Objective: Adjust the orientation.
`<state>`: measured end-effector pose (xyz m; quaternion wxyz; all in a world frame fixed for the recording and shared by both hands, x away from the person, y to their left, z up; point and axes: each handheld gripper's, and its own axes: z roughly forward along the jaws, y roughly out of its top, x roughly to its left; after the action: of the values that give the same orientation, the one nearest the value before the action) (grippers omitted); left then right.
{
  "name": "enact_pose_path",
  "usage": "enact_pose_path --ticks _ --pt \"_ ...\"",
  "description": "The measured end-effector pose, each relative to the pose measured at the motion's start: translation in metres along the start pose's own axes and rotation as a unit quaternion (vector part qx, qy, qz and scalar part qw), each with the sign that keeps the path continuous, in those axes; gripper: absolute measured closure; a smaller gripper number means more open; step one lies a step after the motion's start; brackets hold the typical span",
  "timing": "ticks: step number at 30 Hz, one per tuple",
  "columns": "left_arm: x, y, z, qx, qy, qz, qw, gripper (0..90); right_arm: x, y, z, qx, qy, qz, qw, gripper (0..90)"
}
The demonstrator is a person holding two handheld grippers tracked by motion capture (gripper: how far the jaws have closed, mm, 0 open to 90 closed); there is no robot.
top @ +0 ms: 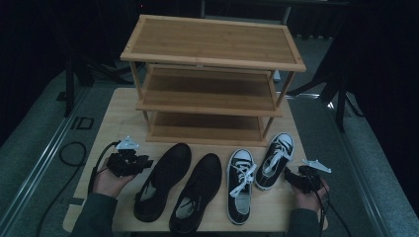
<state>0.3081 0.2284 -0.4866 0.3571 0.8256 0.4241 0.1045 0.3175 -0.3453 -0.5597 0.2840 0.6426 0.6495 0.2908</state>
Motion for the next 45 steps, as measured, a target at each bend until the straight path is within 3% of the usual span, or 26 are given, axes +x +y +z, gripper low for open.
enact_pose_path --ticks 17,28,33,45 --pt "-0.017 0.011 -0.031 0.015 -0.027 0.038 0.9988 65.4 0.0 0.0 0.0 0.0 0.0 0.0 1.0 29.5" --pt "-0.03 0.013 -0.042 0.026 -0.044 0.057 0.9971 66.4 0.0 0.0 0.0 0.0 0.0 0.0 1.0 29.5" --pt "-0.036 0.012 -0.045 0.034 -0.044 0.067 0.9962 67.1 0.0 0.0 0.0 0.0 0.0 0.0 1.0 29.5" --pt "-0.038 0.005 -0.042 0.054 -0.039 0.067 0.9955 67.1 0.0 0.0 0.0 0.0 0.0 0.0 1.0 29.5"
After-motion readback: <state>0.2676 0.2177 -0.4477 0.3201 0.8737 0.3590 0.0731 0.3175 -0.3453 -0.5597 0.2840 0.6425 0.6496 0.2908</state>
